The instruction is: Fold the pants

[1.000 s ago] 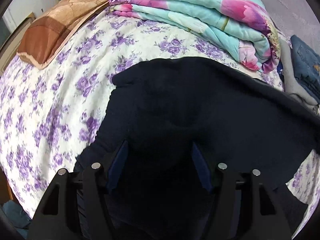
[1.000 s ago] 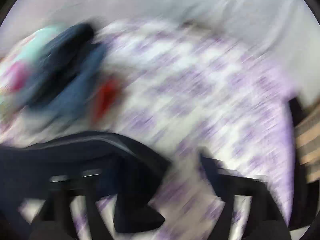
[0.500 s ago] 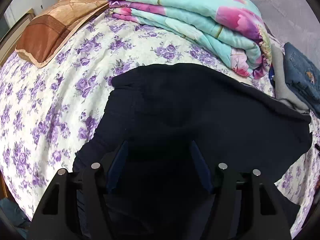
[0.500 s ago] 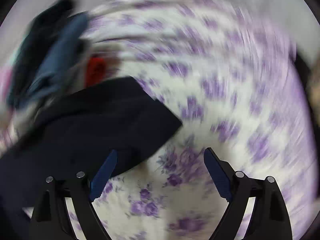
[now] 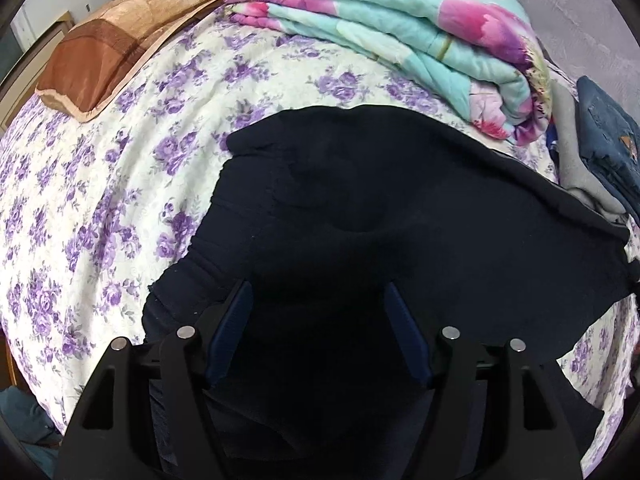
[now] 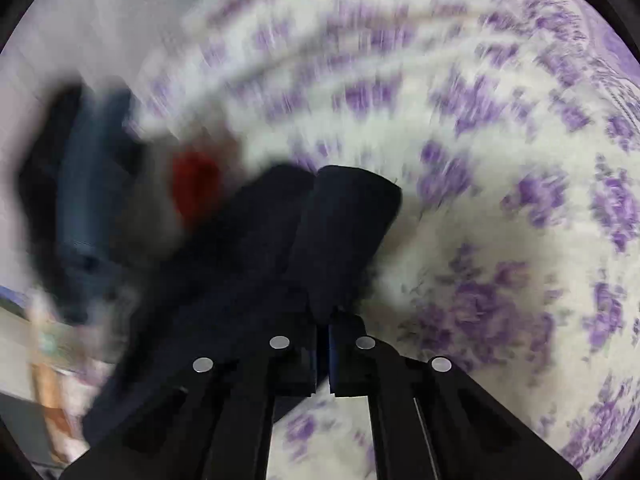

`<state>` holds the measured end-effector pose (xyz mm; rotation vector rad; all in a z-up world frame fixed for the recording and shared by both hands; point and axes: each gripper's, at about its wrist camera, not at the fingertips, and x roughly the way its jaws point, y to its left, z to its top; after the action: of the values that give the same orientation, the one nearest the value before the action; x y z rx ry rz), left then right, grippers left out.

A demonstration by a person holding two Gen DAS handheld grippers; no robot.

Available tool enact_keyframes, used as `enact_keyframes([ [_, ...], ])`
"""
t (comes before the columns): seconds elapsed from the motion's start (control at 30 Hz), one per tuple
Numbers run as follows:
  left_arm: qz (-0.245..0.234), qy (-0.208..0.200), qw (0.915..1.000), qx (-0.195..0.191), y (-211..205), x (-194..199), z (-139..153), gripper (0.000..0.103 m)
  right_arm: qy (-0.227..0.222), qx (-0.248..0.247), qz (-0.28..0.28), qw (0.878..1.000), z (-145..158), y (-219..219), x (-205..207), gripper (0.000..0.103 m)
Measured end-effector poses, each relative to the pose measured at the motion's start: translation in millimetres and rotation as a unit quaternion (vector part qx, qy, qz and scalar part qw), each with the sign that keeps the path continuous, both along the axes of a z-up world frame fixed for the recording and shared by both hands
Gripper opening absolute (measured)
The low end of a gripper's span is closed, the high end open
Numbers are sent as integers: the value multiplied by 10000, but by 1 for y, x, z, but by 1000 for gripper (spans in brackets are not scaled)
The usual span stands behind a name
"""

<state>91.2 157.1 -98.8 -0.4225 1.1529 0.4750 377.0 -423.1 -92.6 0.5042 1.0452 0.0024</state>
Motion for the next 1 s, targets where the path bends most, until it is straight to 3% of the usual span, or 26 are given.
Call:
enact_keyframes([
  [0.1,-140,-71,9999,-32,-3,1,2,67,16,445,-252,9987,16,-32,-39,4],
  [0.13,-178,-80,9998,-63,-3,1,1,67,59,305,-272,9991,14,-39,-50,4],
  [0.2,-246,-2,9997,-65,-5,4,-3,67,578,29,-495,9971,-14,-62,-69,6],
  [0.23,-269,10,9996,-112,-4,6,-4,67,923,197,-699,9931,-35,-74,-79,11],
  [0.27,-290,15,9995,-151,-4,6,-5,67,1053,451,-789,9903,-50,-82,-89,12],
  [0.3,-327,51,9994,-138,-5,7,-5,67,862,461,-795,9920,-49,-83,-96,17],
  [0.33,-355,60,9993,-105,-5,7,-4,67,863,180,-754,9932,-42,-81,-99,24],
  [0.37,-385,41,9992,-66,-4,6,-2,67,880,-251,-742,9930,-33,-75,-100,50],
  [0.4,-400,-11,9992,-30,-2,4,2,67,864,-986,-863,9876,-16,-68,-101,73],
  [0.43,-395,-67,9992,-9,0,1,6,68,619,-1394,-928,9839,-1,-62,-104,73],
  [0.47,-380,-103,9992,8,2,0,9,73,100,-1687,-898,9815,21,-52,-107,73],
  [0.53,-288,-230,9993,55,8,-5,14,76,-379,-1779,-665,9811,42,-37,-104,73],
  [0.57,-287,-250,9993,55,10,-5,15,76,-477,-1595,-341,9855,46,-26,-96,73],
  [0.63,-343,-204,9991,114,12,-1,15,76,-308,-960,781,9918,38,16,-76,72],
  [0.73,-462,-208,9980,376,13,8,17,76,-146,-957,2112,9726,27,100,-60,72],
  [0.83,-540,-38,9969,566,18,17,17,76,-222,-989,3297,9386,13,188,-53,72],
  [0.93,-476,-64,9977,476,24,17,15,76,-387,-1686,3949,9023,-3,261,-55,72],
  [1.0,-459,-13,9979,451,25,14,9,77,-402,-2572,4042,8768,-30,291,-40,76],
])
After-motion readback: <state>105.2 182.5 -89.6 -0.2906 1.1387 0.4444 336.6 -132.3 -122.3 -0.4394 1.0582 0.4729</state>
